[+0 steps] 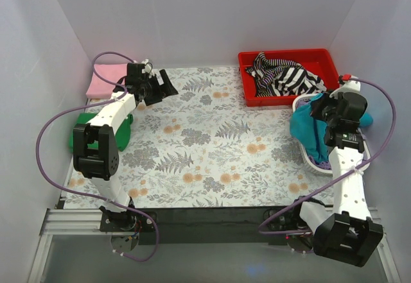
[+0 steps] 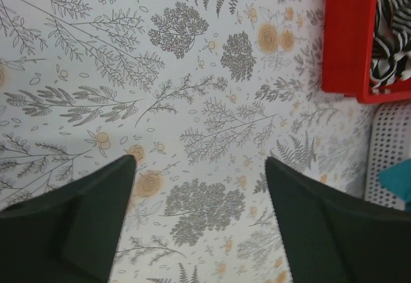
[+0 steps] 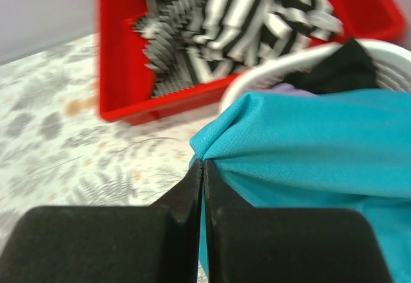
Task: Fold and stack the t-shirts
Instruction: Grab the tshirt from the pile, then move the tshirt to the center of the board
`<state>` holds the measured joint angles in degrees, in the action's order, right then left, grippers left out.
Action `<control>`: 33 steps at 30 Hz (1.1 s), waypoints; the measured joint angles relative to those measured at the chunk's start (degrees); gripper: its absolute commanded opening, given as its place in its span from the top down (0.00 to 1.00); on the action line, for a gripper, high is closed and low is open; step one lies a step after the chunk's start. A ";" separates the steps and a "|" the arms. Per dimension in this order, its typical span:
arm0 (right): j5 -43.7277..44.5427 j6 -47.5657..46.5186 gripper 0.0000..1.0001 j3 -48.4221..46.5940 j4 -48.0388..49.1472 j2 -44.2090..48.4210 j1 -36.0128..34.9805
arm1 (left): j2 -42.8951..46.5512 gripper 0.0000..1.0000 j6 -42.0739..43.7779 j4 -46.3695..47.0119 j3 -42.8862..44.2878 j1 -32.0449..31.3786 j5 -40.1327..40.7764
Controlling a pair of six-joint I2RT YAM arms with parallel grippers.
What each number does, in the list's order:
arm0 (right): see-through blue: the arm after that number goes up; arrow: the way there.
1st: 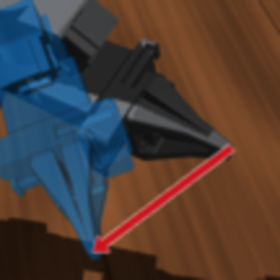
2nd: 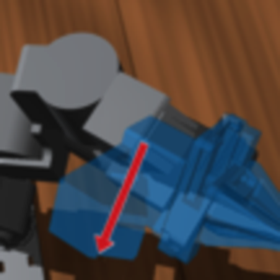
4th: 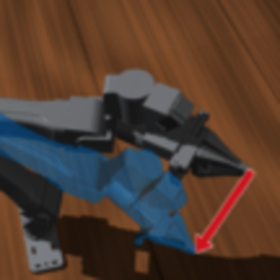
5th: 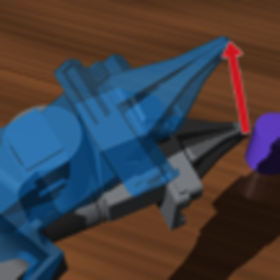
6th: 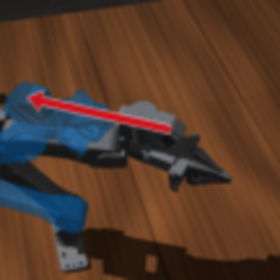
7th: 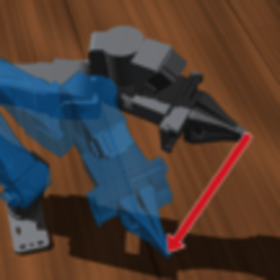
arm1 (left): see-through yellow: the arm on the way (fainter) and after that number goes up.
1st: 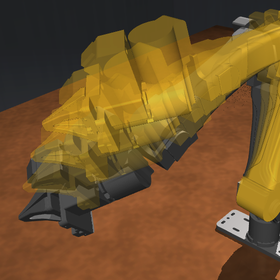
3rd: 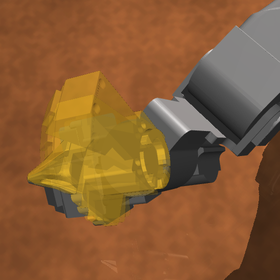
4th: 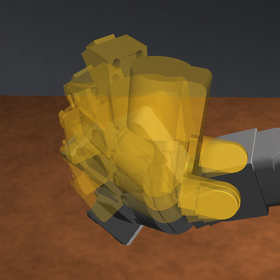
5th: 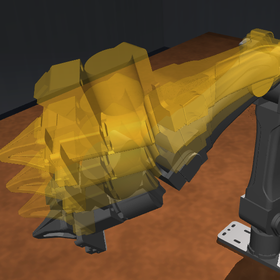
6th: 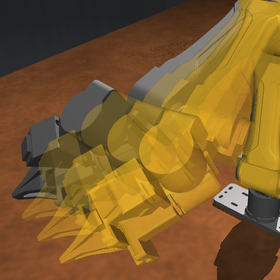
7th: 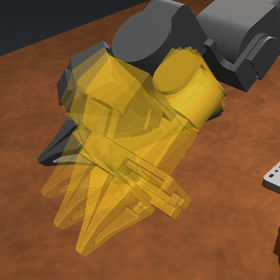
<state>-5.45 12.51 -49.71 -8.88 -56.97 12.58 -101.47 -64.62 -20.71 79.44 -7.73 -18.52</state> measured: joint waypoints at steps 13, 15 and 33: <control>-31.63 -2.56 0.99 -15.74 -1.75 -5.46 -9.86 | 0.00 0.03 -0.81 0.17 0.00 0.00 -0.55; -34.01 -2.93 0.99 -19.37 -1.60 -8.20 -16.46 | 0.00 0.04 -0.83 0.20 0.00 0.00 -0.55; -28.11 -9.68 0.99 -53.31 -10.36 -32.98 -52.54 | 6.21 0.02 -1.64 0.17 -1.01 0.11 7.23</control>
<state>-33.56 2.83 -103.02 -19.25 -89.95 -39.97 -95.26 -66.26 -20.53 78.43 -7.62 -11.29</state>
